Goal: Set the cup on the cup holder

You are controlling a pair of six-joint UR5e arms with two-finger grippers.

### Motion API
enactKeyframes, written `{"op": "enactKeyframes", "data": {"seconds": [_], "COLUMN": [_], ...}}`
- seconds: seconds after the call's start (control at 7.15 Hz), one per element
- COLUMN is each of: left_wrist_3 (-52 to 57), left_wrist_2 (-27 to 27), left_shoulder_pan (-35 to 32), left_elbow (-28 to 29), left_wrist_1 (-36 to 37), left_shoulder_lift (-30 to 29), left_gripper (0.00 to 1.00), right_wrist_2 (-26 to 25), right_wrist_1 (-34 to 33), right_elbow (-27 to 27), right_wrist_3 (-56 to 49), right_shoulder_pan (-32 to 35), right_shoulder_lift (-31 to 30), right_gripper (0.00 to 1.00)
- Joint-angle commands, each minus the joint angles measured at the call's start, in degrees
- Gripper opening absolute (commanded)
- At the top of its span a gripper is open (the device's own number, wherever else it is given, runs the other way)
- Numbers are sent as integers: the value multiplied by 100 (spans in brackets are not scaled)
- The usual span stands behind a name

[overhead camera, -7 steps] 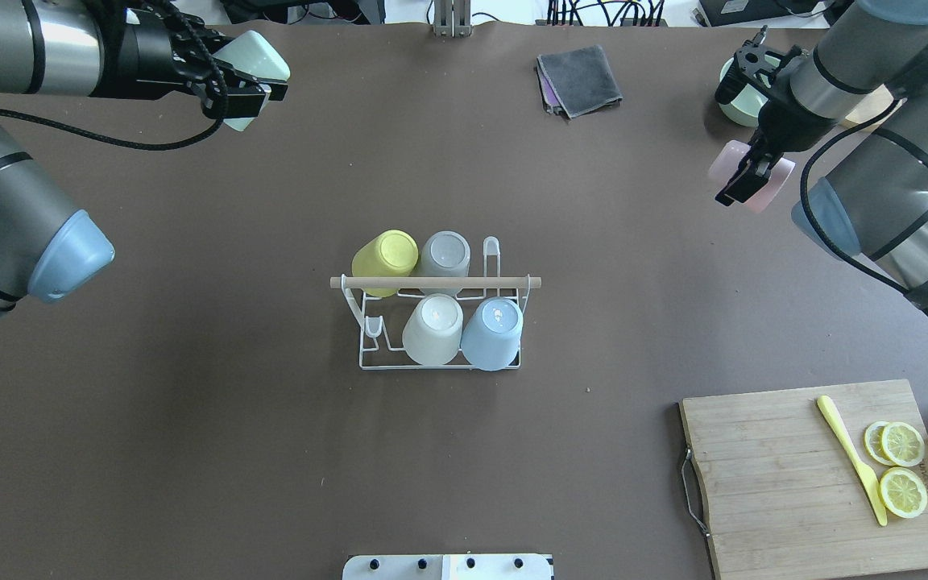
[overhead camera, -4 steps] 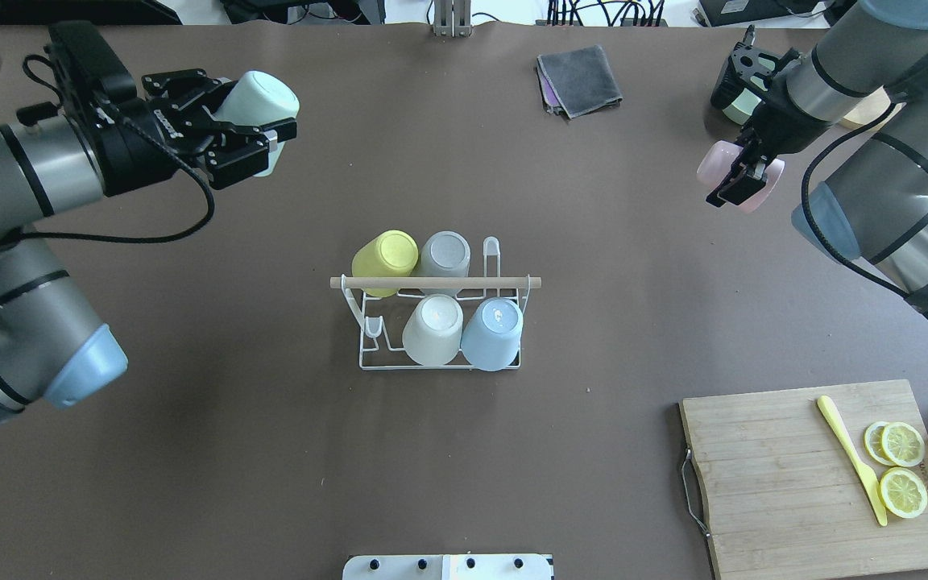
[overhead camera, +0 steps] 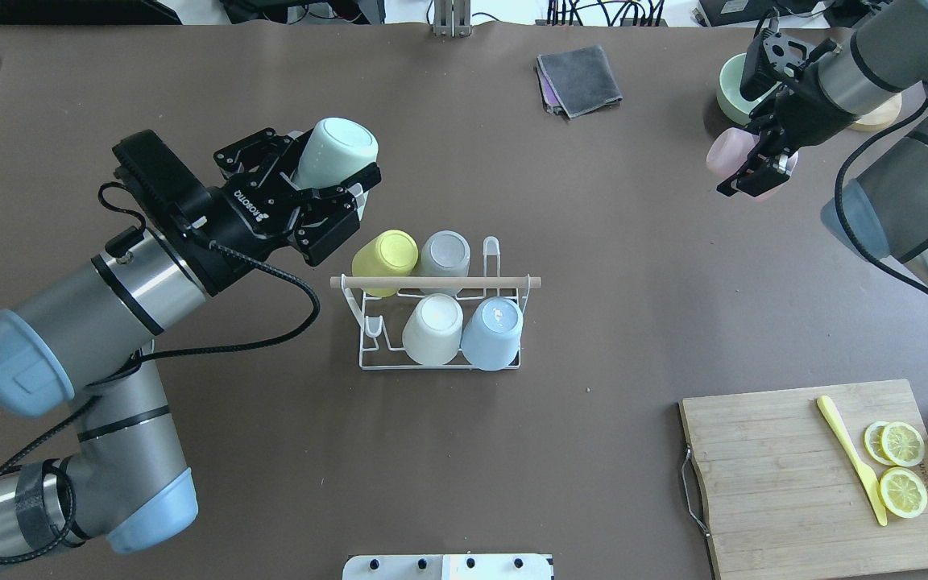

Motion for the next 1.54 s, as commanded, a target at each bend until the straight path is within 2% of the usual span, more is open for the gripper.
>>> {"op": "enactKeyframes", "data": {"seconds": [0.0,0.14,0.28,0.7,0.84,1.12,1.26,1.4], "left_wrist_3": [570,913,1090,1163,1128,1127,1136,1153], "left_wrist_2": [1016,1597,1959,1963,1963,1972,1972,1980], "left_shoulder_pan": [955,1666,2169,2192,2200,2183,2157,2122], "left_elbow": [-48,-39,-39,13,144,242,242,242], "left_wrist_1": [-450,-644,-951,-1077,-1068,-1051,-1042,-1025], "left_shoulder_lift": [118,232,425,523,515,436,401,348], "left_gripper": [0,0,0,0,0,0,0,0], "right_wrist_2": [590,697,741,418,-80,-1694,-2241,-2560], "right_wrist_1": [705,924,1640,4162,4935,6230,6574,6978], "right_elbow": [-151,-90,-90,-125,-142,-169,-186,-300], "right_wrist_3": [61,705,1434,3430,4002,5173,5290,5769], "right_shoulder_pan": [314,315,315,245,19,-1006,-1342,-1581], "right_shoulder_lift": [77,295,341,359,359,359,368,411], "right_gripper": [0,0,0,0,0,0,0,0]}}
